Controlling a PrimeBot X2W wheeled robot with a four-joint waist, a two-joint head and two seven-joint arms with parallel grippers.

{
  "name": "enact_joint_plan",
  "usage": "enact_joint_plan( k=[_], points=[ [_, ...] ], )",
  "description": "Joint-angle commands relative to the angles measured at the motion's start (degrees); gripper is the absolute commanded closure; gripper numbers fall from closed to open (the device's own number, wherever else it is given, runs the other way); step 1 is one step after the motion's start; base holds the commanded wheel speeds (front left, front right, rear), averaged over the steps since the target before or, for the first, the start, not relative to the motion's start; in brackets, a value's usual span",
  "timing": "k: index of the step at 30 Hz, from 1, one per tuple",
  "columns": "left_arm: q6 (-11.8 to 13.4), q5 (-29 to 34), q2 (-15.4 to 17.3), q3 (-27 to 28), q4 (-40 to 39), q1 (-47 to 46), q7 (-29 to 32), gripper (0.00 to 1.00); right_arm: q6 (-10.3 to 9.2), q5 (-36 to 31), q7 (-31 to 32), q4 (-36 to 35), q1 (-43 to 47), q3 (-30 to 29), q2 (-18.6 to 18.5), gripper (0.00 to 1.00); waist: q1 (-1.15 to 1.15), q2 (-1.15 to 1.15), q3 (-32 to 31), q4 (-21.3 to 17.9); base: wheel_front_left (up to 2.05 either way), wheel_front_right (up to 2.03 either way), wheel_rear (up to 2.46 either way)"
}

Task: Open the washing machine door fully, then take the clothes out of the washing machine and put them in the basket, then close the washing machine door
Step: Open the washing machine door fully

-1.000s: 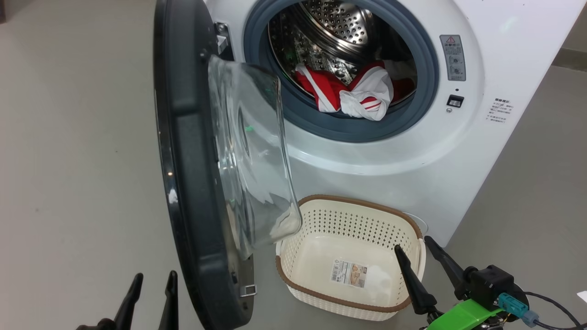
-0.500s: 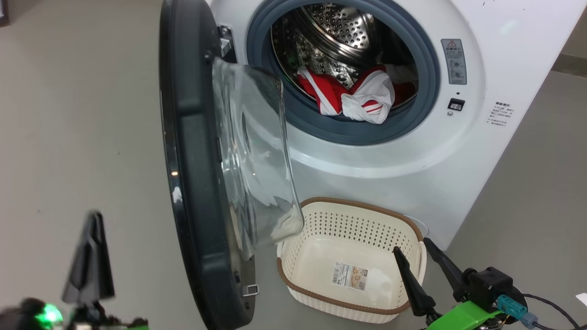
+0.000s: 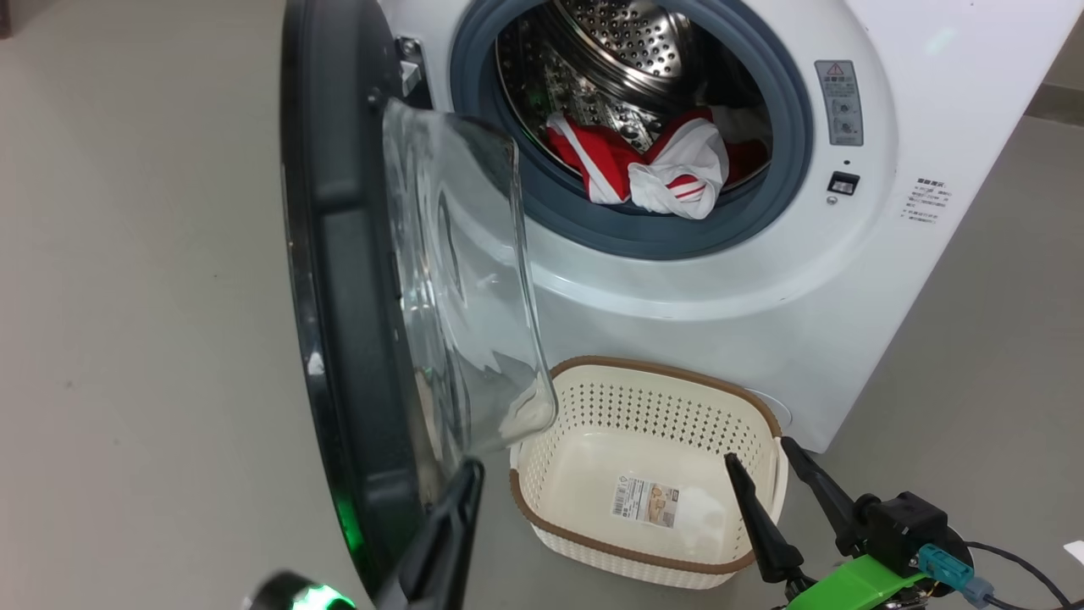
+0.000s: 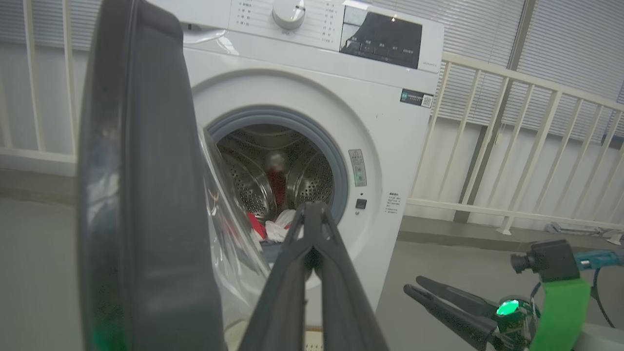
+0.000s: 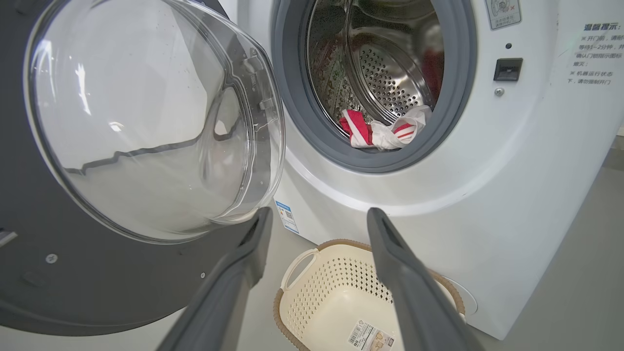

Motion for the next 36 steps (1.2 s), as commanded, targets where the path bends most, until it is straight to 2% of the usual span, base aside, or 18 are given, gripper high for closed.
enact_joint_plan(
  k=[1, 9, 18, 29, 36],
  points=[
    [0.4, -1.1, 0.2, 1.1, 1.0, -0.6, -0.3, 1.00, 0.37, -0.2, -0.4, -1.6, -1.8, 1.4, -0.3, 0.00, 0.00, 0.00, 0.2, -0.3, 0.00, 0.00, 0.00],
    [1.6, -5.9, 0.2, 1.7, 11.7, -1.3, -0.3, 1.00, 0.37, -0.2, -0.4, -1.5, -1.9, 1.3, -0.5, 0.00, 0.00, 0.00, 1.0, -0.6, 0.00, 0.00, 0.00],
    [4.1, -7.3, 0.2, 6.7, 14.4, -2.6, -0.3, 1.00, 0.37, -0.2, -0.4, -1.6, -1.8, 1.0, -0.4, 0.00, 0.00, 0.00, 0.9, -0.2, 0.00, 0.00, 0.00],
    [4.5, -4.1, 0.2, 19.9, 16.3, -3.8, -0.3, 1.00, 0.37, -0.4, -0.4, -1.9, -1.9, 1.0, -0.7, 0.00, 0.00, 0.00, 1.6, 0.4, 0.00, 0.00, 0.00],
    [3.8, -1.8, 0.2, 29.6, 18.3, -6.4, -0.3, 1.00, 0.37, -0.5, -0.4, -1.9, -2.0, 1.2, -1.1, 0.00, 0.00, 0.00, 2.2, 0.0, 0.00, 0.00, 0.00]
  ],
)
